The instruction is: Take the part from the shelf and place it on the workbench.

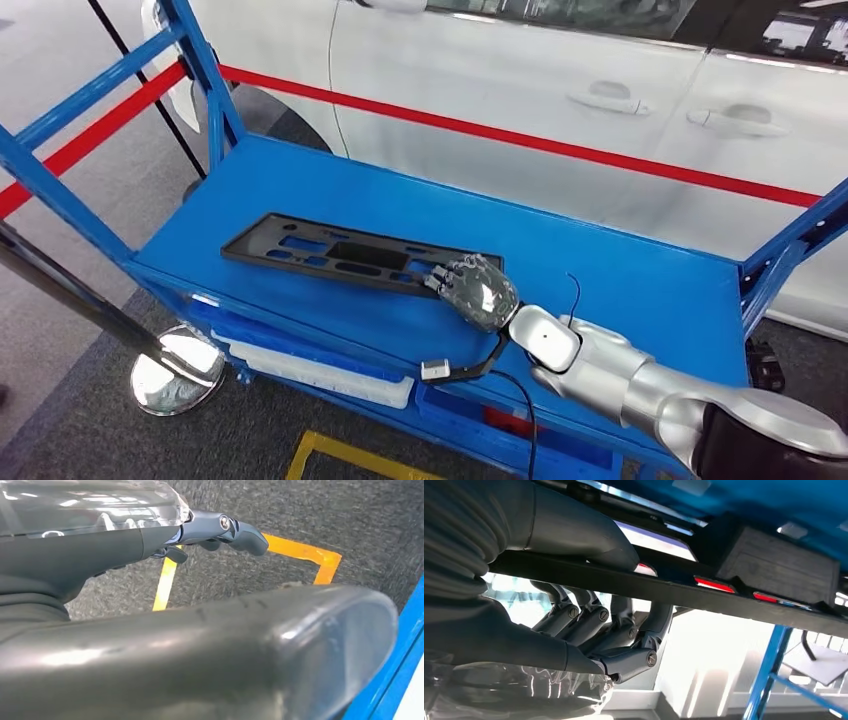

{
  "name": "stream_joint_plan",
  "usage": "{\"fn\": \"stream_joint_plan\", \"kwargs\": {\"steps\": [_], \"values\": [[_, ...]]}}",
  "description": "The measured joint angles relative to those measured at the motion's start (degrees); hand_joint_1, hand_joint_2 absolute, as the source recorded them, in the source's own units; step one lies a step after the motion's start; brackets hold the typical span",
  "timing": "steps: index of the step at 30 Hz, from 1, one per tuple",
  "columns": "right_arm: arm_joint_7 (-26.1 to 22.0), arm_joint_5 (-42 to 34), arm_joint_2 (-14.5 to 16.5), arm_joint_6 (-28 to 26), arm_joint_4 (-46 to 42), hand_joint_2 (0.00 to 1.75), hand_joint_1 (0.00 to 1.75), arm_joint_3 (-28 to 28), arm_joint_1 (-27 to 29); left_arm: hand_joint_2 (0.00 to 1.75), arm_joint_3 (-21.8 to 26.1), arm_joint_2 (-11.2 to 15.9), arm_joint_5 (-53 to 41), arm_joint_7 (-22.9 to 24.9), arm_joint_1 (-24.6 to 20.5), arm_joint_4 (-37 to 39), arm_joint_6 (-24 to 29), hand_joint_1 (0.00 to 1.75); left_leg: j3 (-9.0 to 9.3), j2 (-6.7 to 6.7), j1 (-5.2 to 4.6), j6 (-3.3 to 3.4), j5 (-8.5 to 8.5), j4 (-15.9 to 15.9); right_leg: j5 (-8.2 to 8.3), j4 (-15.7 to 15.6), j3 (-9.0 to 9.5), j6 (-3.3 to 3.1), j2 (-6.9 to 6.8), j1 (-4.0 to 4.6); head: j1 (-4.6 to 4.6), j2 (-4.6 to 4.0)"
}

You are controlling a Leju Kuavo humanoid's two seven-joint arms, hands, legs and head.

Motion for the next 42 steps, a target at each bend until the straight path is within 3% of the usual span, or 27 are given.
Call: {"fn": "stream_joint_plan", "kwargs": {"steps": [2, 3, 6, 7, 8, 9, 11, 13, 14, 18, 20, 22, 23, 24, 25, 27, 28, 30, 33, 35, 37, 38, 39, 40, 42], "values": [[-0.4, -0.2, 0.1, -0.3, 0.0, 1.75, 1.71, -0.3, 0.1, 0.00, 0.0, 0.0, 0.0, -0.5, 0.1, 0.0, 0.0, 0.00, -0.14, 0.21, 0.14, -0.70, -0.33, 0.4, 0.25, -0.3, -0.06, -0.61, 0.07, -0.17, -0.01, 0.00], [-0.5, -0.3, 0.1, -0.3, 0.0, 1.75, 1.70, -0.4, 0.1, 0.00, 0.0, 0.0, 0.0, -0.7, 0.1, 0.0, 0.0, 0.00, -0.59, 0.38, 0.21, -1.10, -1.28, 1.6, 0.41, -0.5, -0.04, -0.97, -0.02, -0.31, -0.01, 0.00], [-0.9, -0.6, 0.1, -0.5, 0.0, 1.75, 1.69, -0.6, 0.2, 0.00, 0.0, 0.0, -0.1, -0.9, 0.1, 0.0, -0.2, 0.00, -5.18, 1.03, 0.32, -2.17, -7.14, 11.9, 0.61, -0.8, -0.11, -1.55, -0.31, -0.43, -0.01, 0.01], [-1.2, -0.8, 0.1, -0.7, 0.0, 1.75, 1.69, -0.7, 0.2, 0.00, 0.0, 0.0, -0.1, -0.8, 0.2, 0.0, -0.2, 0.00, -6.79, 1.13, 0.35, -2.39, -8.52, 15.3, 0.61, -0.7, -0.14, -1.57, -0.34, -0.41, -0.01, 0.01], [-1.6, -0.9, 0.1, -0.9, 0.0, 1.75, 1.69, -0.9, 0.3, 0.00, 0.0, 0.0, -0.2, -0.6, 0.3, 0.0, -0.3, 0.00, -7.57, 1.16, 0.39, -2.52, -8.80, 17.0, 0.60, -0.7, -0.14, -1.57, -0.34, -0.41, -0.01, 0.01], [-2.1, -1.0, 0.1, -1.1, 0.0, 1.75, 1.69, -1.2, 0.4, 0.00, 0.0, 0.0, -0.2, -0.4, 0.4, 0.0, -0.4, 0.00, -7.22, 1.17, 0.44, -2.59, -7.94, 16.4, 0.60, -0.7, -0.11, -1.55, -0.30, -0.44, -0.01, 0.01], [-3.8, -0.6, 0.1, -1.3, -0.2, 1.75, 1.69, -2.7, 0.8, 0.00, 0.0, 0.1, -0.4, 0.0, 0.4, 0.0, -0.6, 0.00, -3.46, 0.79, 0.64, -2.59, -4.04, 9.0, 0.48, -0.6, 0.00, -1.34, -0.17, -0.54, -0.02, 0.01], [-5.9, 0.5, 0.0, -1.3, -0.9, 1.75, 1.69, -5.4, 1.3, 0.00, 0.0, 0.1, -0.3, 0.0, 0.4, 0.0, -0.8, 0.00, -0.22, 0.00, 0.58, -1.94, -1.29, 2.0, 0.22, -0.2, 0.05, -0.77, 0.20, -0.32, -0.01, 0.01], [-7.1, 1.0, 0.0, -1.3, -1.4, 1.75, 1.69, -7.0, 1.7, 0.00, 0.0, 0.1, -0.2, -0.2, 0.4, 0.0, -0.8, 0.00, 0.28, -0.29, 0.48, -1.43, -0.92, 0.6, 0.14, -0.1, 0.04, -0.44, 0.33, -0.19, -0.01, 0.01], [-12.5, -0.5, 0.0, -0.9, -3.5, 1.75, 1.69, -13.7, 3.6, 0.00, 0.1, 0.0, 0.7, -2.2, 0.5, 0.0, -0.1, 0.00, 0.39, -0.23, 0.71, 0.63, -0.41, 0.0, -0.80, 0.7, -0.39, 0.78, 0.92, -0.30, -0.01, 0.01], [-14.9, -3.1, 0.1, 0.1, -4.6, 1.75, 1.69, -15.9, 4.8, 0.00, 0.2, 0.0, 1.1, -2.5, 0.3, 0.0, 0.1, 0.00, 0.54, -0.36, 0.96, 1.15, -0.12, -0.3, -3.78, 5.8, -2.61, 1.01, 2.02, -0.60, 0.00, 0.01], [-17.4, -6.9, 0.2, 2.2, -6.1, 1.75, 1.69, -17.8, 6.4, 0.00, 0.4, 0.0, 1.1, -2.5, 0.2, 0.0, 0.3, 0.00, 0.50, -0.47, 0.94, 1.33, -0.13, -0.3, -6.87, 13.7, -6.16, 1.19, 2.81, -0.73, 0.01, 0.01], [-18.7, -9.4, 0.2, 3.7, -7.0, 1.75, 1.69, -18.7, 7.2, 0.00, 0.5, 0.0, 1.1, -2.5, 0.2, 0.0, 0.4, 0.00, 0.53, -0.54, 0.92, 1.35, -0.18, -0.3, -7.23, 16.1, -7.35, 1.23, 2.94, -0.74, 0.01, 0.01], [-20.2, -12.3, 0.2, 5.4, -8.1, 1.75, 1.69, -19.7, 7.9, 0.00, 0.7, 0.0, 1.1, -2.4, 0.3, 0.0, 0.4, 0.00, 0.58, -0.59, 0.91, 1.34, -0.26, -0.2, -6.44, 16.3, -7.62, 1.19, 2.97, -0.74, 0.01, 0.01], [-21.4, -14.9, 0.2, 6.9, -9.2, 1.75, 1.69, -20.5, 8.5, 0.00, 0.8, 0.0, 1.1, -2.4, 0.3, 0.0, 0.4, 0.00, 0.68, -0.61, 0.90, 1.27, -0.36, -0.1, -4.62, 14.1, -6.80, 1.05, 2.91, -0.72, 0.01, 0.01], [-23.5, -20.5, 0.2, 10.3, -11.6, 1.75, 1.69, -22.1, 9.0, 0.00, 1.0, 0.0, 1.1, -2.4, 0.3, 0.0, 0.4, 0.00, 0.90, -0.47, 0.77, 0.97, -0.68, 0.1, -0.42, 6.2, -3.33, 0.43, 1.88, -0.38, 0.01, 0.01], [-24.3, -23.2, 0.2, 12.2, -12.9, 1.75, 1.69, -22.9, 9.3, 0.00, 1.1, 0.0, 1.1, -2.4, 0.3, 0.0, 0.3, 0.00, 0.86, -0.32, 0.65, 0.75, -0.82, 0.2, 0.62, 2.9, -1.85, 0.11, 1.16, -0.08, 0.01, 0.01], [-25.8, -30.0, 0.3, 17.3, -15.6, 1.75, 1.69, -24.6, 10.0, 0.00, 1.1, 0.0, 1.1, -2.3, 0.4, 0.0, 0.2, 0.00, 0.65, 0.16, 0.43, 0.24, -0.92, 0.3, 0.68, 0.2, -0.79, -0.26, 0.30, 0.45, -0.01, 0.01], [-28.1, -41.3, 0.4, 26.3, -19.3, 1.75, 1.69, -27.2, 11.2, 0.00, 1.2, 0.1, 1.1, -2.2, 0.5, 0.0, -0.1, 0.00, 0.50, 0.80, 0.55, -0.75, -1.75, 1.0, 0.94, -0.6, -0.70, -0.86, 0.82, 0.19, -0.01, 0.01], [-29.0, -47.0, 0.2, 30.7, -21.1, 1.75, 1.69, -28.6, 12.2, 0.00, 1.2, 0.2, 1.1, -2.2, 0.5, 0.0, -0.2, 0.00, -1.48, 1.04, 0.72, -1.60, -4.94, 5.6, 1.20, -1.0, -0.62, -1.40, 0.77, -0.07, -0.01, 0.01], [-29.6, -51.3, -0.4, 34.0, -22.4, 1.75, 1.69, -29.5, 13.3, 0.00, 1.2, 0.3, 1.2, -2.2, 0.5, 0.0, -0.3, 0.00, -5.06, 1.26, 0.75, -2.22, -8.88, 13.5, 1.21, -1.0, -0.71, -1.62, 0.79, -0.04, -0.02, 0.01], [-29.9, -53.3, -0.6, 35.5, -23.0, 1.75, 1.69, -29.9, 13.9, 0.00, 1.2, 0.3, 1.3, -2.2, 0.6, 0.0, -0.3, 0.00, -6.32, 1.29, 0.78, -2.40, -9.73, 16.2, 1.21, -1.0, -0.72, -1.64, 0.86, -0.03, -0.02, 0.01], [-30.1, -55.2, -0.8, 36.8, -23.6, 1.75, 1.69, -30.2, 14.4, 0.00, 1.2, 0.3, 1.4, -2.2, 0.7, 0.0, -0.3, 0.00, -6.64, 1.30, 0.81, -2.51, -9.43, 16.9, 1.19, -0.9, -0.71, -1.62, 0.98, -0.05, -0.02, 0.01], [-30.3, -57.0, -0.9, 38.1, -24.1, 1.75, 1.69, -30.5, 14.8, 0.00, 1.2, 0.4, 1.6, -2.2, 0.7, 0.0, -0.3, 0.00, -5.82, 1.31, 0.86, -2.55, -8.04, 15.2, 1.15, -0.9, -0.68, -1.53, 1.14, -0.09, -0.02, 0.01], [-30.4, -60.5, -1.0, 40.6, -25.3, 1.75, 1.69, -31.3, 15.3, 0.00, 1.4, 0.6, 1.9, -2.2, 0.8, 0.0, -0.3, 0.00, -2.02, 0.85, 1.05, -2.53, -4.11, 7.3, 0.91, -0.6, -0.63, -1.12, 1.53, -0.16, -0.02, 0.01]]}}
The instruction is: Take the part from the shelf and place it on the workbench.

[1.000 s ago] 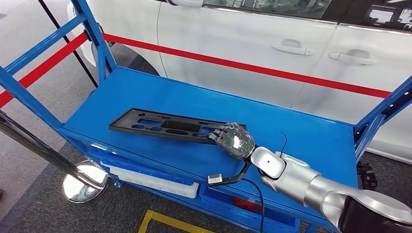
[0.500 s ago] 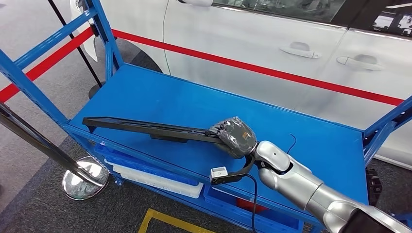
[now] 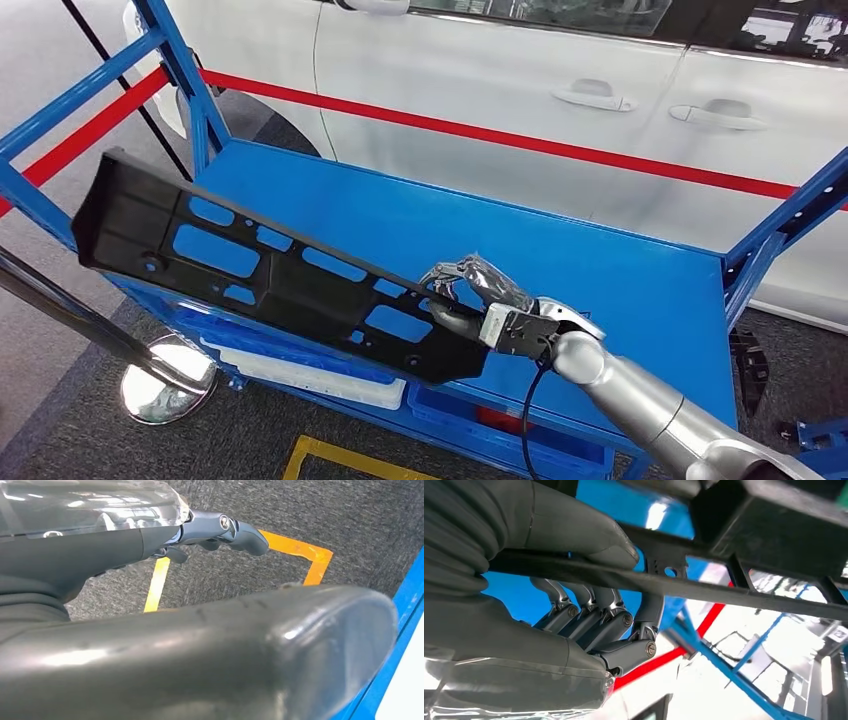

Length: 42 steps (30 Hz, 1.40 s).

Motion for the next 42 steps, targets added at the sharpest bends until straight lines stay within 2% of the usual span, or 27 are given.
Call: {"fn": "stream_joint_plan", "kwargs": {"steps": [1, 2, 6, 7, 8, 10, 11, 12, 13, 15, 16, 17, 18, 20, 22, 23, 26, 27, 28, 29, 31, 33, 36, 37, 39, 41, 42], "values": [[0.1, -1.7, 0.0, 1.2, -0.7, 1.75, 1.69, -0.4, 0.2, 0.00, 0.1, 0.0, 0.2, 0.0, 0.0, 0.0, 0.0, 0.00, 1.66, -0.27, 0.01, 0.32, 1.38, -3.5, -0.15, 0.3, -0.05, 0.31, 0.32, 0.04, 0.01, 0.00], [0.2, -3.2, -0.1, 2.3, -1.3, 1.75, 1.69, -0.7, 0.3, 0.00, 0.3, 0.1, 0.3, 0.0, 0.1, 0.0, -0.1, 0.00, 2.65, -0.48, 0.00, 0.74, 2.06, -5.6, -0.26, 0.5, -0.13, 0.61, 0.57, 0.11, 0.01, 0.00], [0.9, -8.8, -0.1, 6.3, -4.4, 1.75, 1.69, -1.8, 1.6, 0.00, 1.1, 0.1, 0.8, 0.0, 0.3, 0.0, -0.9, 0.00, 3.05, -0.04, -0.23, 2.88, 2.45, -6.6, -0.70, 0.8, -0.48, 1.74, 1.01, 0.06, 0.01, 0.00], [1.0, -10.1, -0.1, 7.1, -5.4, 1.75, 1.69, -2.3, 2.1, 0.00, 1.2, 0.1, 1.0, 0.0, 0.3, 0.0, -1.2, 0.00, 3.09, 0.04, -0.13, 3.29, 2.58, -6.8, -1.69, 2.2, -1.06, 1.91, 1.10, -0.02, 0.02, 0.00], [1.1, -11.3, 0.0, 7.8, -6.4, 1.75, 1.69, -2.9, 2.5, 0.00, 1.2, 0.1, 1.0, 0.0, 0.3, 0.0, -1.4, 0.00, 3.13, 0.11, -0.06, 3.60, 2.66, -6.9, -3.27, 4.7, -2.18, 2.02, 1.21, -0.12, 0.02, 0.00], [1.2, -13.2, 0.1, 8.7, -8.4, 1.75, 1.69, -4.0, 3.6, 0.00, 1.3, 0.1, 1.1, 0.0, 0.3, 0.0, -1.7, 0.00, 3.09, 0.20, -0.19, 3.89, 2.62, -6.9, -6.83, 12.5, -5.59, 2.16, 1.44, -0.27, 0.02, 0.00], [1.2, -13.9, 0.1, 9.1, -9.2, 1.75, 1.69, -4.4, 4.2, 0.00, 1.3, 0.1, 1.1, 0.0, 0.3, 0.0, -1.8, 0.00, 3.10, 0.23, -0.29, 3.96, 2.58, -6.9, -7.75, 15.7, -7.07, 2.20, 1.49, -0.30, 0.02, 0.00], [1.1, -14.6, 0.1, 9.5, -10.1, 1.75, 1.69, -4.9, 4.9, 0.00, 1.4, 0.1, 1.1, 0.0, 0.3, 0.0, -1.9, 0.00, 3.12, 0.24, -0.38, 4.02, 2.53, -6.8, -7.61, 17.2, -7.79, 2.15, 1.51, -0.30, 0.02, 0.00], [1.0, -15.3, 0.1, 9.9, -11.1, 1.75, 1.69, -5.4, 5.6, 0.00, 1.4, 0.1, 1.1, 0.0, 0.3, 0.0, -2.0, 0.00, 3.17, 0.24, -0.47, 4.06, 2.46, -6.7, -6.35, 16.3, -7.44, 1.98, 1.50, -0.28, 0.02, 0.00], [0.6, -17.3, 0.1, 10.9, -13.5, 1.75, 1.69, -6.5, 6.9, 0.00, 1.5, 0.1, 1.1, 0.0, 0.4, 0.0, -2.1, 0.00, 3.37, 0.29, -0.64, 4.06, 2.28, -6.6, -2.24, 9.2, -4.30, 1.22, 1.11, -0.04, 0.02, 0.00], [0.4, -18.4, 0.1, 11.4, -14.7, 1.75, 1.69, -7.1, 7.3, 0.00, 1.5, 0.0, 1.1, 0.0, 0.4, 0.0, -2.2, 0.00, 3.45, 0.42, -0.80, 3.96, 2.19, -6.5, -0.80, 5.5, -2.57, 0.76, 0.55, 0.27, 0.02, 0.00], [0.3, -19.2, 0.2, 11.7, -15.8, 1.75, 1.69, -7.7, 7.6, 0.00, 1.5, 0.0, 1.1, 0.0, 0.5, 0.0, -2.3, 0.00, 3.42, 0.61, -0.91, 3.80, 2.15, -6.5, -0.11, 2.7, -1.38, 0.44, 0.07, 0.57, 0.02, 0.00], [0.2, -19.7, 0.3, 11.9, -16.8, 1.75, 1.69, -8.1, 7.8, 0.00, 1.6, 0.0, 1.1, 0.0, 0.5, 0.0, -2.3, 0.00, 3.35, 0.89, -0.98, 3.60, 2.16, -6.5, -0.04, 1.3, -0.84, 0.25, -0.24, 0.85, 0.02, 0.00], [0.0, -20.1, 0.6, 12.1, -18.2, 1.75, 1.69, -8.8, 8.5, 0.00, 1.6, 0.0, 1.2, 0.1, 0.6, 0.0, -2.4, 0.00, 3.30, 1.53, -1.08, 3.03, 2.22, -6.7, -0.08, 0.4, -0.68, 0.15, 0.12, 0.90, 0.01, 0.00], [-0.4, -20.2, 0.4, 12.1, -19.8, 1.75, 1.69, -9.5, 9.7, 0.00, 1.7, 0.1, 1.3, 0.1, 0.6, 0.0, -2.4, 0.00, 3.06, 1.74, -1.07, 2.37, 1.22, -5.6, 0.32, -0.2, -0.40, -0.09, 0.52, 0.52, 0.01, 0.00], [-0.7, -20.1, 0.3, 12.0, -20.5, 1.75, 1.69, -9.8, 10.2, 0.00, 1.7, 0.1, 1.4, 0.1, 0.6, 0.0, -2.5, 0.00, 2.28, 1.70, -1.03, 2.02, -0.14, -3.7, 0.50, -0.5, -0.25, -0.25, 0.58, 0.30, 0.01, 0.00], [-1.5, -19.2, 0.0, 11.8, -21.9, 1.75, 1.69, -10.4, 12.0, 0.00, 2.1, 0.1, 1.9, 0.1, 0.7, 0.0, -2.7, 0.00, -2.42, 1.59, -0.58, 1.08, -5.56, 7.0, 0.56, -0.6, -0.24, -0.56, 0.85, 0.25, 0.01, 0.00], [-1.6, -18.9, 0.0, 11.8, -22.2, 1.75, 1.69, -10.5, 12.8, 0.00, 2.3, 0.1, 2.0, 0.1, 0.8, 0.0, -2.7, 0.00, -3.30, 1.59, -0.45, 0.84, -6.12, 9.2, 0.56, -0.6, -0.25, -0.55, 1.01, 0.24, 0.01, 0.00], [-1.7, -18.5, 0.0, 11.7, -22.4, 1.75, 1.69, -10.6, 13.4, 0.00, 2.5, 0.0, 2.1, 0.1, 0.9, 0.0, -2.7, 0.00, -3.08, 1.59, -0.31, 0.66, -5.50, 9.1, 0.57, -0.5, -0.25, -0.50, 1.21, 0.20, 0.01, 0.00], [-1.7, -18.3, 0.0, 11.7, -22.6, 1.75, 1.69, -10.6, 14.0, 0.00, 2.6, 0.0, 2.2, 0.1, 1.0, 0.0, -2.7, 0.00, -1.79, 1.57, -0.15, 0.53, -3.94, 6.8, 0.56, -0.4, -0.23, -0.41, 1.42, 0.13, 0.01, 0.00], [-1.7, -17.8, 0.0, 11.6, -23.0, 1.75, 1.69, -10.9, 14.7, 0.00, 2.8, 0.0, 2.5, 0.0, 1.0, 0.0, -2.8, 0.00, 2.33, 1.04, 0.17, 0.48, -0.51, -1.1, 0.37, 0.0, -0.30, 0.04, 1.87, 0.10, 0.01, 0.00], [-1.8, -17.3, 0.0, 11.6, -23.4, 1.75, 1.69, -11.3, 15.3, 0.00, 3.0, -0.1, 2.9, 0.0, 1.1, 0.0, -2.9, 0.00, 4.64, 0.36, 0.22, 1.10, 0.76, -5.8, 0.23, 0.5, -0.58, 0.69, 2.31, 0.22, 0.02, 0.00], [-2.0, -16.4, 0.0, 11.9, -23.7, 1.75, 1.69, -12.1, 16.6, 0.00, 3.4, -0.3, 3.3, 0.5, 1.2, 0.0, -3.1, 0.00, 4.76, 0.40, 0.05, 2.50, 0.99, -6.6, 0.29, 0.6, -0.86, 1.61, 2.58, 0.12, 0.02, 0.00], [-2.1, -16.1, 0.0, 12.0, -23.8, 1.75, 1.69, -12.4, 17.1, 0.00, 3.6, -0.4, 3.4, 0.7, 1.2, 0.0, -3.3, 0.00, 4.80, 0.49, 0.09, 2.94, 1.20, -6.8, -0.25, 1.2, -1.13, 1.85, 2.52, 0.02, 0.02, 0.00], [-2.3, -15.7, 0.0, 12.3, -23.9, 1.75, 1.69, -13.1, 17.9, 0.00, 4.0, -0.5, 3.4, 1.1, 1.2, 0.0, -3.6, 0.00, 4.81, 0.70, 0.20, 3.60, 1.48, -7.2, -3.24, 5.9, -3.23, 2.18, 2.36, -0.17, 0.02, 0.00], [-2.5, -15.3, 0.0, 12.5, -23.9, 1.75, 1.69, -13.8, 18.7, 0.00, 4.1, -0.5, 3.5, 1.1, 1.2, 0.0, -4.0, 0.00, 4.70, 0.88, 0.08, 3.81, 1.50, -7.2, -6.75, 13.7, -6.76, 2.40, 2.33, -0.29, 0.02, 0.00], [-2.7, -15.1, 0.0, 12.6, -23.9, 1.75, 1.69, -14.1, 19.2, 0.00, 4.1, -0.5, 3.6, 1.0, 1.3, 0.0, -4.3, 0.00, 4.68, 0.95, 0.01, 3.84, 1.49, -7.2, -7.37, 16.3, -7.96, 2.45, 2.32, -0.33, 0.02, 0.00]]}}
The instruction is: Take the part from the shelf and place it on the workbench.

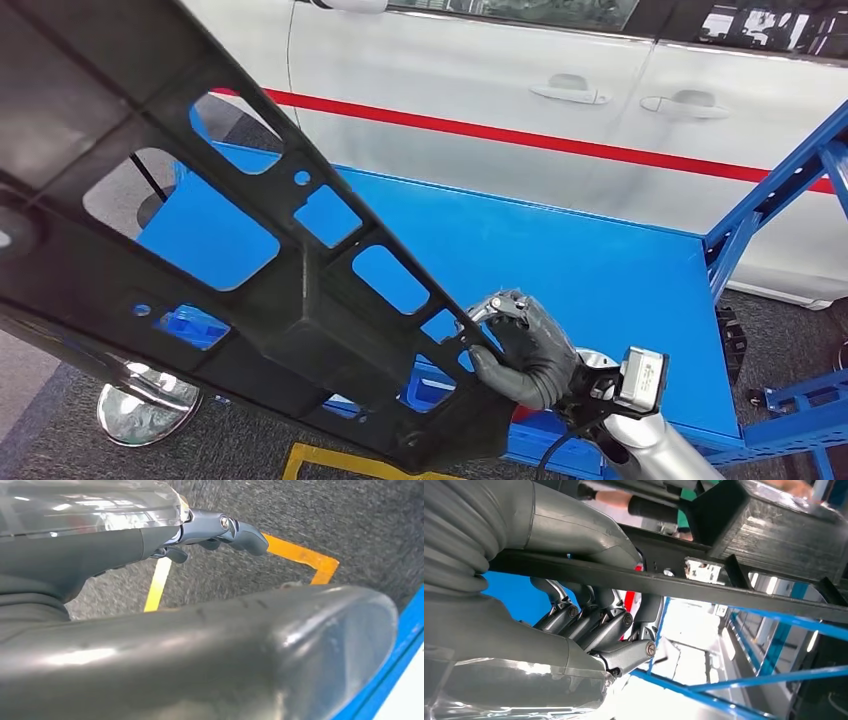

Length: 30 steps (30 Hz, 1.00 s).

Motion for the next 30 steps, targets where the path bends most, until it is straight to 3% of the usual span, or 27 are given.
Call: {"fn": "stream_joint_plan", "kwargs": {"steps": [1, 2, 4, 5, 7, 10, 12, 14, 15, 16, 17, 20, 21, 24, 25, 26, 27, 29, 30], "values": [[-0.2, 0.4, 0.0, 0.1, 0.0, 1.75, 1.69, -0.2, 0.4, 0.00, 0.0, 0.0, 0.1, -0.3, 0.0, 0.0, -0.3, 0.00, 0.02, 0.06, -0.05, 0.00, -0.02, 0.0, 0.51, 0.5, -0.23, -0.03, -0.01, -0.01, 0.00, 0.00], [-0.4, 0.7, 0.0, 0.3, 0.0, 1.75, 1.69, -0.5, 0.7, 0.00, 0.0, 0.0, 0.2, -0.5, 0.0, 0.0, -0.6, 0.00, 0.09, 0.10, -0.07, -0.03, -0.05, 0.0, 2.05, -1.3, 0.64, -0.16, -0.04, -0.01, 0.00, 0.00], [-0.8, 1.3, 0.0, 0.5, 0.0, 1.75, 1.69, -0.8, 1.0, 0.00, 0.0, -0.1, 0.2, -1.0, 0.0, 0.0, -0.9, 0.00, 0.26, 0.17, -0.14, -0.21, -0.15, 0.1, 5.99, -9.0, 4.39, -0.70, -0.51, 0.13, 0.00, 0.00], [-1.0, 1.4, 0.0, 0.6, 0.0, 1.75, 1.69, -1.0, 1.1, 0.00, 0.0, -0.1, 0.1, -1.1, 0.0, 0.0, -0.9, 0.00, 0.24, 0.21, -0.27, -0.38, -0.20, 0.2, 7.19, -12.4, 6.02, -0.98, -0.84, 0.32, 0.00, 0.00], [-1.3, 1.6, 0.0, 0.8, 0.0, 1.75, 1.69, -1.3, 1.2, 0.00, 0.0, -0.2, 0.0, -1.3, 0.0, 0.0, -0.9, 0.00, -0.08, 0.40, -0.46, -0.88, -0.07, 0.4, 7.63, -15.3, 7.12, -1.35, -1.26, 0.72, -0.01, 0.00], [-2.0, 1.9, 0.0, 1.1, 0.0, 1.75, 1.69, -1.8, 2.0, 0.00, 0.0, -0.2, -0.4, -1.6, 0.1, 0.0, -0.6, 0.00, -0.54, 0.65, -0.49, -1.78, -0.57, 0.9, 8.04, -15.8, 6.80, -1.97, -1.05, 0.54, 0.00, 0.00], [-2.4, 2.0, -0.1, 1.3, 0.0, 1.75, 1.69, -2.0, 2.3, 0.00, 0.0, -0.2, -0.6, -1.9, 0.1, 0.0, -0.3, 0.00, -1.93, 0.58, -0.40, -2.41, -3.82, 4.8, 8.54, -16.2, 6.57, -2.56, -1.09, 0.28, -0.01, 0.00], [-2.7, 2.0, -0.2, 1.5, -0.1, 1.75, 1.69, -2.1, 2.5, 0.00, 0.0, -0.3, -0.8, -2.0, 0.1, 0.0, -0.2, 0.00, -4.59, 0.55, -0.33, -2.90, -8.25, 12.3, 8.96, -16.1, 6.01, -2.92, -1.06, 0.42, -0.02, 0.00], [-2.8, 2.1, -0.2, 1.5, -0.1, 1.75, 1.69, -2.1, 2.6, 0.00, 0.0, -0.3, -0.8, -2.0, 0.1, 0.0, -0.2, 0.00, -5.51, 0.55, -0.32, -3.03, -9.56, 15.3, 9.19, -16.0, 5.65, -2.96, -1.01, 0.49, -0.02, 0.00], [-2.8, 2.1, -0.2, 1.6, -0.1, 1.75, 1.69, -2.1, 2.7, 0.00, 0.0, -0.3, -0.8, -2.0, 0.1, 0.0, -0.2, 0.00, -5.55, 0.55, -0.32, -3.07, -9.80, 16.4, 9.42, -15.8, 5.25, -2.92, -0.94, 0.53, -0.02, 0.00], [-2.8, 2.1, -0.2, 1.6, -0.1, 1.75, 1.69, -2.1, 2.8, 0.00, 0.0, -0.3, -0.8, -2.0, 0.1, 0.0, -0.2, 0.00, -4.42, 0.54, -0.32, -3.02, -8.98, 15.1, 9.64, -15.6, 4.84, -2.83, -0.83, 0.55, -0.02, 0.00], [-2.8, 2.1, -0.2, 1.6, -0.2, 1.75, 1.69, -2.3, 2.8, 0.00, 0.0, -0.3, -0.8, -2.0, 0.0, 0.0, -0.1, 0.00, 2.46, -0.03, -0.43, -2.29, -5.00, 3.6, 10.28, -15.0, 3.93, -2.20, -0.52, 0.60, -0.02, 0.00], [-2.8, 2.1, -0.2, 1.6, -0.3, 1.75, 1.69, -2.3, 2.8, 0.00, 0.0, -0.3, -0.9, -2.0, -0.1, 0.0, -0.1, 0.00, 3.74, -0.25, -0.51, -1.91, -4.32, 1.1, 10.53, -14.9, 3.80, -1.87, -0.46, 0.63, -0.02, 0.00], [-2.8, 2.1, -0.1, 1.7, -0.3, 1.75, 1.69, -2.6, 2.7, 0.00, 0.0, -0.3, -0.9, -2.1, 0.0, 0.0, 0.1, 0.00, 3.65, -0.25, -0.76, -0.67, -3.14, 0.1, 11.48, -15.2, 3.63, -0.73, -0.35, 0.55, -0.01, 0.00], [-2.9, 2.1, -0.1, 1.8, -0.3, 1.75, 1.69, -2.6, 2.7, 0.00, 0.0, -0.3, -0.9, -2.1, -0.1, 0.0, 0.1, 0.00, 3.37, -0.09, -0.74, -0.20, -2.53, 0.0, 11.21, -15.0, 3.35, -0.41, -0.32, 0.48, -0.01, 0.00], [-3.0, 2.1, -0.1, 2.0, -0.3, 1.75, 1.69, -2.7, 2.7, 0.00, 0.0, -0.3, -1.0, -2.1, -0.1, 0.0, 0.2, 0.00, 2.90, 0.09, -0.67, 0.25, -1.85, -0.3, 9.93, -14.1, 2.83, -0.16, -0.29, 0.44, 0.00, 0.00], [-3.0, 2.0, 0.0, 2.0, -0.4, 1.75, 1.69, -2.9, 2.7, 0.00, 0.0, -0.3, -1.0, -2.1, -0.2, 0.0, 0.2, 0.00, 2.28, 0.25, -0.57, 0.60, -1.14, -0.4, 7.69, -12.1, 2.06, 0.03, -0.26, 0.35, 0.00, 0.00], [-3.1, 2.0, 0.0, 2.1, -0.5, 1.75, 1.69, -3.2, 2.8, 0.00, 0.0, -0.2, -1.2, -2.2, -0.2, 0.0, 0.2, 0.00, 0.77, 0.44, -0.65, 0.93, 0.00, -0.4, 1.92, -5.2, 0.26, 0.31, -0.28, 0.18, 0.00, 0.00], [-3.1, 2.0, 0.0, 2.1, -0.5, 1.75, 1.69, -3.3, 2.8, 0.00, 0.0, -0.2, -1.3, -2.2, -0.2, 0.0, 0.2, 0.00, -0.02, 0.50, -0.72, 0.94, 0.51, -0.3, 0.17, -1.8, -0.26, 0.43, -0.28, 0.11, 0.00, 0.00]]}}
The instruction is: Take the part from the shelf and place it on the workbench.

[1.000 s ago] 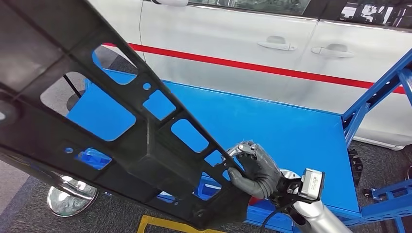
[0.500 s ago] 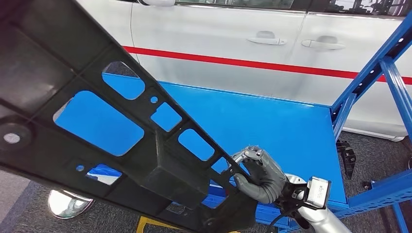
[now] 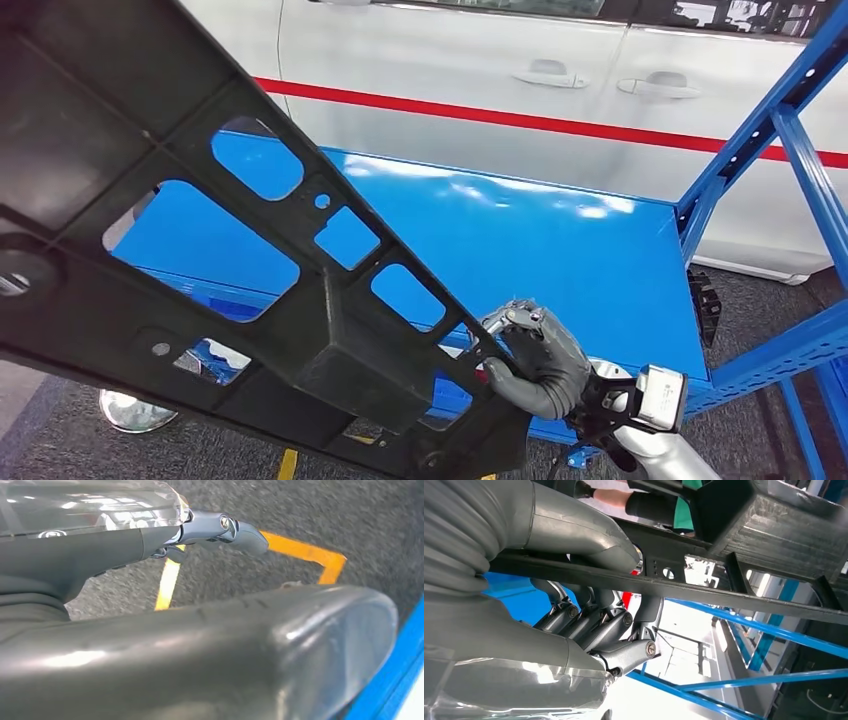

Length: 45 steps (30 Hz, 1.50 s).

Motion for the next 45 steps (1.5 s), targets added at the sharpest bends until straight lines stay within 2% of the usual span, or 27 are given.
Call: {"fn": "stream_joint_plan", "kwargs": {"steps": [1, 2, 3, 4, 6, 8, 10, 11, 13, 15, 16, 17, 18, 20, 22, 25, 27, 30, 31, 32, 33, 36, 38, 40, 42, 43, 45], "values": [[0.0, 0.0, 0.0, 0.0, 0.0, 1.75, 1.69, -0.1, 0.1, 0.00, 0.0, 0.0, -0.1, 0.0, 0.0, 0.0, 0.0, 0.00, -0.78, 0.07, -0.07, -0.03, 0.49, 0.1, -0.48, 2.1, 0.19, 0.05, 0.00, -0.04, 0.00, 0.00], [0.0, 0.0, 0.0, 0.0, 0.0, 1.75, 1.69, -0.2, 0.2, 0.00, 0.0, 0.0, -0.1, 0.0, 0.0, 0.0, 0.1, 0.00, -1.54, 0.11, -0.11, -0.07, 0.93, 0.3, 0.24, 2.1, 1.33, 0.02, 0.00, -0.05, -0.01, 0.00], [0.0, 0.0, 0.0, 0.0, 0.0, 1.75, 1.69, -0.3, 0.2, 0.00, 0.0, 0.0, -0.2, 0.0, 0.0, 0.0, 0.1, 0.00, -2.20, 0.14, -0.15, -0.14, 1.28, 0.4, 1.67, 0.2, 3.33, -0.10, -0.01, -0.05, -0.01, 0.00], [0.0, -0.1, 0.0, 0.0, 0.0, 1.75, 1.69, -0.4, 0.2, 0.00, 0.0, 0.0, -0.2, 0.0, 0.0, 0.0, 0.2, 0.00, -2.76, 0.16, -0.18, -0.25, 1.58, 0.6, 3.13, -3.5, 6.23, -0.36, -0.09, 0.00, -0.01, 0.00], [-0.1, -0.4, 0.0, 0.0, -0.2, 1.75, 1.69, -0.7, 0.2, 0.00, 0.0, 0.0, -0.2, 0.1, 0.0, 0.0, 0.2, 0.00, -3.45, 0.19, -0.31, -0.67, 2.14, 0.8, 3.62, -11.4, 11.71, -1.05, -0.51, 0.40, -0.01, 0.00], [-0.2, -1.0, 0.0, -0.1, -0.4, 1.75, 1.69, -1.1, 0.2, 0.00, 0.0, 0.0, -0.2, 0.1, -0.1, 0.0, 0.2, 0.00, -3.60, 0.28, -0.28, -1.32, 2.80, 0.8, 2.90, -15.3, 13.86, -1.69, -0.79, 0.89, -0.01, 0.00], [-0.1, -1.8, 0.0, 0.1, -0.6, 1.75, 1.69, -1.6, 0.3, 0.00, 0.0, 0.0, -0.2, 0.3, -0.1, 0.0, 0.2, 0.00, -3.63, 0.35, -0.15, -2.08, 3.27, 0.6, 3.68, -16.0, 13.54, -2.39, -0.74, 0.88, -0.01, 0.00], [0.0, -2.1, 0.0, 0.3, -0.6, 1.75, 1.69, -1.8, 0.3, 0.00, 0.0, 0.0, -0.2, 0.4, -0.1, 0.0, 0.1, 0.00, -3.96, 0.32, -0.12, -2.43, 2.64, 1.2, 4.23, -16.2, 13.32, -2.83, -0.75, 0.73, -0.01, 0.00], [0.2, -2.5, 0.0, 0.8, -0.7, 1.75, 1.69, -1.9, 0.5, 0.00, 0.0, 0.1, -0.2, 0.7, -0.1, 0.0, 0.1, 0.00, -5.65, 0.18, 0.02, -3.07, -1.19, 5.6, 5.30, -16.6, 12.64, -3.50, -0.82, 0.43, -0.01, 0.00], [0.6, -1.8, 0.0, 1.2, -0.7, 1.75, 1.69, -1.9, 0.7, 0.00, 0.0, 0.2, -0.2, 1.0, -0.1, 0.0, 0.0, 0.00, -8.14, 0.14, 0.21, -3.66, -5.75, 13.2, 5.97, -16.5, 11.70, -3.72, -0.76, 0.46, -0.02, 0.00], [0.7, -1.3, 0.0, 1.3, -0.6, 1.75, 1.69, -1.9, 0.9, 0.00, 0.0, 0.2, -0.2, 1.1, -0.1, 0.0, 0.0, 0.00, -8.76, 0.14, 0.31, -3.91, -6.69, 15.9, 6.23, -16.4, 11.28, -3.68, -0.73, 0.47, -0.02, 0.00], [0.6, -0.5, 0.0, 1.6, -0.6, 1.75, 1.69, -1.9, 1.1, 0.00, 0.0, 0.2, -0.2, 1.2, 0.0, 0.0, 0.0, 0.00, -8.39, 0.15, 0.40, -4.08, -6.49, 16.7, 6.42, -16.3, 10.93, -3.60, -0.76, 0.45, -0.02, 0.00], [0.1, 0.3, 0.0, 1.9, -0.6, 1.75, 1.69, -1.9, 1.2, 0.00, 0.0, 0.2, -0.2, 1.3, 0.0, 0.0, -0.1, 0.00, -6.88, 0.20, 0.46, -4.16, -5.32, 14.9, 6.53, -16.1, 10.68, -3.52, -0.84, 0.43, -0.02, 0.00], [-1.3, 2.0, 0.0, 2.9, -0.6, 1.75, 1.69, -2.0, 1.3, 0.00, 0.0, 0.4, -0.3, 1.5, -0.1, 0.0, -0.3, 0.00, -1.64, 0.78, 0.47, -3.97, -2.54, 6.8, 6.48, -15.6, 10.37, -3.26, -1.14, 0.47, -0.02, 0.00], [-2.5, 3.0, 0.0, 3.7, -0.6, 1.75, 1.69, -2.1, 1.2, 0.00, 0.0, 0.6, -0.4, 1.7, -0.3, 0.0, -0.7, 0.00, 1.67, 1.39, 0.18, -3.18, -1.40, 1.0, 6.40, -15.2, 10.12, -2.78, -1.47, 0.68, -0.02, 0.00], [-3.6, 4.0, 0.0, 4.5, -0.6, 1.75, 1.69, -2.3, 1.0, 0.00, 0.0, 0.8, -0.4, 1.9, -0.4, 0.0, -1.1, 0.00, 1.61, 0.90, 0.15, -1.91, -1.21, -0.1, 6.44, -14.9, 9.91, -1.89, -2.11, 0.83, -0.02, 0.00], [-4.3, 4.6, 0.0, 4.8, -0.6, 1.75, 1.69, -2.6, 0.8, 0.00, 0.0, 0.8, -0.3, 2.0, -0.4, 0.0, -1.3, 0.00, 1.45, 0.34, 0.48, -1.08, -0.65, -0.6, 4.88, -13.0, 9.04, -1.35, -1.63, 0.74, -0.01, 0.00], [-4.6, 5.3, 0.0, 4.9, -0.6, 1.75, 1.69, -3.0, 1.1, 0.00, 0.0, 1.0, -0.3, 2.3, -0.4, 0.0, -1.5, 0.00, 0.86, -0.56, 0.48, -0.49, -0.11, -0.7, -0.57, -2.6, 4.26, -0.82, -0.38, 0.34, -0.01, 0.00], [-4.7, 5.7, 0.0, 4.9, -0.6, 1.75, 1.69, -3.1, 1.3, 0.00, 0.0, 1.1, -0.2, 2.4, -0.3, 0.0, -1.5, 0.00, 0.67, -0.96, 0.43, -0.49, -0.02, -0.7, -1.39, 0.4, 2.91, -0.71, -0.31, 0.24, -0.01, 0.00], [-4.8, 6.1, 0.0, 4.7, -0.6, 1.75, 1.69, -3.1, 1.6, 0.00, 0.0, 1.1, -0.2, 2.6, -0.3, 0.0, -1.5, 0.00, 0.54, -1.40, 0.40, -0.52, 0.06, -0.6, -1.12, 1.4, 2.43, -0.66, -0.29, 0.19, 0.00, 0.00], [-4.9, 6.6, 0.0, 4.6, -0.6, 1.75, 1.69, -3.1, 1.8, 0.00, 0.0, 1.1, -0.2, 2.7, -0.3, 0.0, -1.5, 0.00, 0.48, -1.90, 0.40, -0.58, 0.10, -0.5, 0.28, 0.2, 3.08, -0.69, -0.23, 0.15, 0.00, 0.00], [-5.0, 7.7, 0.0, 4.5, -1.0, 1.75, 1.69, -3.1, 2.3, 0.00, 0.0, 1.1, -0.2, 2.9, -0.3, 0.0, -1.5, 0.00, 0.26, -3.37, 0.35, -1.01, 0.18, 0.0, 5.65, -10.8, 8.36, -1.25, 1.67, 0.05, 0.00, 0.00], [-4.8, 8.2, 0.1, 4.4, -1.5, 1.75, 1.69, -3.0, 2.4, 0.00, 0.0, 1.1, -0.3, 2.9, -0.3, 0.0, -1.5, 0.00, -0.37, -4.20, 0.36, -1.68, 0.45, 0.2, 6.28, -14.3, 9.69, -1.55, 2.74, 0.20, -0.01, 0.00], [-4.5, 8.7, 0.1, 4.3, -2.0, 1.75, 1.69, -3.0, 2.8, 0.00, 0.0, 1.1, -0.4, 2.8, -0.1, 0.0, -1.5, 0.00, -0.90, -4.94, 0.44, -2.44, 0.73, 0.2, 6.45, -14.6, 9.50, -1.92, 2.07, 0.19, -0.02, 0.00], [-4.3, 9.3, 0.1, 4.3, -2.5, 1.75, 1.69, -3.0, 3.3, 0.00, 0.0, 1.1, -0.6, 2.6, 0.2, 0.0, -1.6, 0.00, -1.74, -3.87, 0.36, -3.07, -0.45, 1.7, 6.83, -15.1, 9.55, -2.57, 1.01, -0.09, -0.02, 0.00], [-4.3, 9.5, 0.1, 4.3, -2.7, 1.75, 1.69, -3.0, 3.6, 0.00, 0.0, 1.2, -0.7, 2.5, 0.2, 0.0, -1.7, 0.00, -2.82, -2.82, 0.34, -3.33, -2.01, 4.2, 6.99, -15.4, 9.58, -2.85, 0.36, -0.20, -0.02, 0.00], [-4.6, 10.0, 0.0, 4.3, -2.8, 1.75, 1.69, -3.0, 4.4, 0.00, 0.0, 1.1, -0.8, 2.3, 0.2, 0.0, -1.8, 0.00, -6.16, -1.08, 0.48, -3.81, -5.98, 11.8, 7.02, -15.4, 9.49, -3.09, -0.93, 0.01, -0.03, 0.00]]}}
